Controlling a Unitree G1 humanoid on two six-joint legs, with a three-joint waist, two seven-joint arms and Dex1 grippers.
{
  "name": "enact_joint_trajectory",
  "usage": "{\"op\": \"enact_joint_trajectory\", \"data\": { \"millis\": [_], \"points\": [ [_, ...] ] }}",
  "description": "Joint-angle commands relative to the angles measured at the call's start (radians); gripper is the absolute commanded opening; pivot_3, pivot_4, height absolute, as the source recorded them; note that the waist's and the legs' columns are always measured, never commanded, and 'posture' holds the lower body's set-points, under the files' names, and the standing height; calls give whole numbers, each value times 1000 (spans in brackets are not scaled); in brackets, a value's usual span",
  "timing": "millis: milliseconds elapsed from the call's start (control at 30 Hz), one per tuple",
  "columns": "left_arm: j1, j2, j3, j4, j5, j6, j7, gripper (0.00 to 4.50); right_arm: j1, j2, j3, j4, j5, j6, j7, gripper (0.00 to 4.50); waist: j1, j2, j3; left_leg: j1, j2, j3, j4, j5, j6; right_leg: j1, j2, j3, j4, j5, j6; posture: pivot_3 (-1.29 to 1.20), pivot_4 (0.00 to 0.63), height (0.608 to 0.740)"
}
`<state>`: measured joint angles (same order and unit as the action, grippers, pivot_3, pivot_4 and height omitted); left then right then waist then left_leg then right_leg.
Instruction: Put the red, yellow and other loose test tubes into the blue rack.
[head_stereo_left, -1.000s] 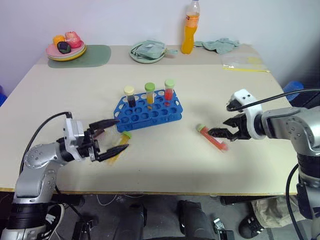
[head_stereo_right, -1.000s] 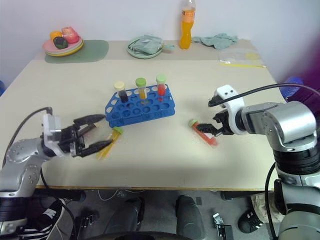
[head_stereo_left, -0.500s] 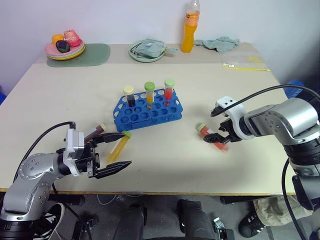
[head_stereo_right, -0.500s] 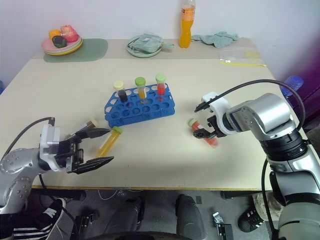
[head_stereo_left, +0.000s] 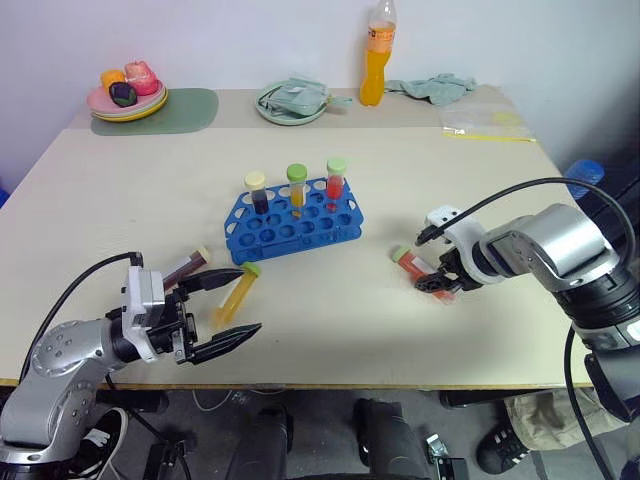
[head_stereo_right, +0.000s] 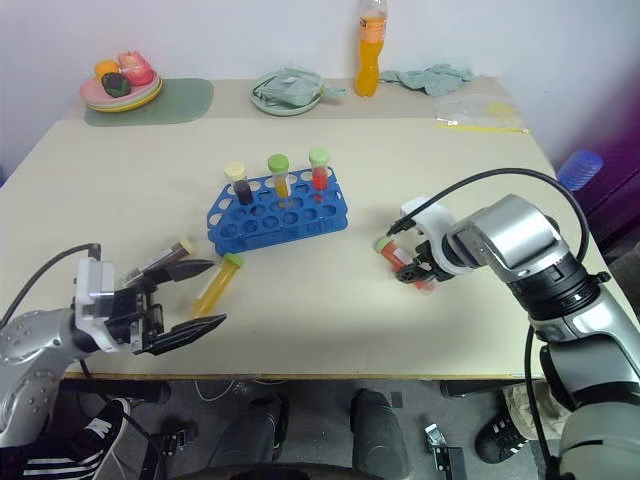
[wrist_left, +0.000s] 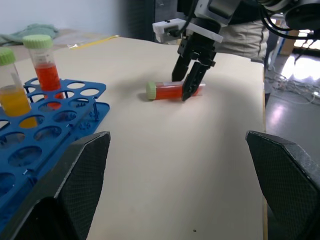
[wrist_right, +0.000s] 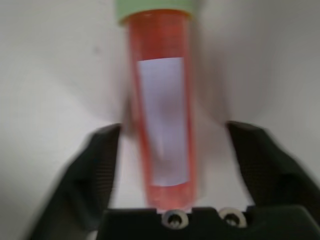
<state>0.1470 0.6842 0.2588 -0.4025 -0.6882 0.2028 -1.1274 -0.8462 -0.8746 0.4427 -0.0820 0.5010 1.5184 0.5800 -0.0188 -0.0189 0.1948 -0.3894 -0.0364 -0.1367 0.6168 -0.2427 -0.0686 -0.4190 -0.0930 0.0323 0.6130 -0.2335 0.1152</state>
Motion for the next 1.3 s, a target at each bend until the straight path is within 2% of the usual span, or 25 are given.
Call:
{"op": "enact_joint_trajectory", "data": {
  "millis": [33,67,100,233,300,400,433,500,567,633,700,767,867,933,1000,1067,1300],
  "points": [
    [0,-1,24,-28,-4,-23,5,4500,-6,-2,7,13,-36,-41,17,1622,1,0,0,0,0,0,0,0,0,0,0,0,0,0,0,0,150,740],
    [1,0,24,-28,-3,-25,5,4500,-8,-2,6,16,-48,-54,19,1055,0,0,0,0,0,0,0,0,0,0,0,0,0,0,0,0,150,740],
    [1,0,24,-27,-3,-26,6,4500,-9,-3,7,18,-56,-63,24,792,0,0,0,0,0,0,0,0,0,0,0,0,0,0,0,0,150,740],
    [-5,5,31,-13,-4,-29,5,4500,-19,-24,-22,-34,-66,-144,78,784,0,0,0,0,0,0,0,0,0,0,0,0,0,0,0,0,150,740],
    [-6,6,36,-10,-5,-33,7,4500,15,-22,-92,-74,-30,-227,137,784,0,0,0,0,0,0,0,0,0,0,0,0,0,0,0,0,150,740],
    [-8,9,50,-5,-13,-31,11,4500,146,-59,-202,-204,-6,-506,276,784,6,0,0,0,0,0,-1,0,0,0,0,0,0,0,1,0,150,740],
    [-8,11,54,-1,-13,-33,8,4500,190,-45,-258,-233,34,-539,305,784,8,0,0,-1,0,0,0,0,0,0,0,0,0,1,2,0,150,740],
    [-18,16,62,12,-10,-36,3,4500,274,51,-427,-278,185,-576,340,784,6,-1,0,-1,0,0,0,0,0,1,0,-1,-1,1,4,0,150,740],
    [-40,20,67,26,-11,-32,3,4500,331,144,-497,-305,191,-701,313,784,2,-1,0,0,0,0,1,0,0,2,0,-1,0,1,4,0,150,740],
    [-63,21,68,42,-11,-31,1,4500,341,223,-506,-300,184,-743,271,784,-1,-1,0,2,1,0,2,0,0,3,1,-1,1,0,2,0,150,740],
    [-89,24,62,54,-10,-25,3,4500,350,328,-465,-260,77,-928,219,784,-2,-1,0,3,1,0,3,0,0,5,2,-1,1,0,2,0,150,740],
    [-110,20,58,63,-12,-22,7,4500,379,391,-416,-218,-15,-1098,231,784,-2,0,0,5,3,0,3,0,0,6,3,-1,1,0,2,0,150,740],
    [-135,21,34,104,18,-39,-14,4500,387,570,-357,-19,-159,-1345,115,784,-2,0,0,6,3,-1,2,0,0,6,4,-1,1,1,-1,0,150,740],
    [-146,27,35,112,14,-34,-19,4500,360,639,-332,87,-251,-1461,49,784,-4,0,0,6,3,0,2,0,0,6,4,-1,2,2,-1,0,150,740],
    [-158,33,43,113,11,-28,-20,4500,330,702,-342,160,-281,-1521,-15,784,-4,0,0,6,3,0,2,0,-1,5,5,0,2,2,-2,0,150,740],
    [-169,35,50,116,7,-20,-18,4500,304,739,-350,233,-319,-1568,-71,784,-3,1,1,5,3,-1,2,0,-1,5,5,0,2,2,-2,0,150,740],
    [-175,36,52,113,12,-15,-20,4500,269,785,-338,429,-373,-1687,-91,784,-5,0,0,8,4,-1,-1,0,-1,6,5,0,2,2,-2,0,150,740]
  ]
}}
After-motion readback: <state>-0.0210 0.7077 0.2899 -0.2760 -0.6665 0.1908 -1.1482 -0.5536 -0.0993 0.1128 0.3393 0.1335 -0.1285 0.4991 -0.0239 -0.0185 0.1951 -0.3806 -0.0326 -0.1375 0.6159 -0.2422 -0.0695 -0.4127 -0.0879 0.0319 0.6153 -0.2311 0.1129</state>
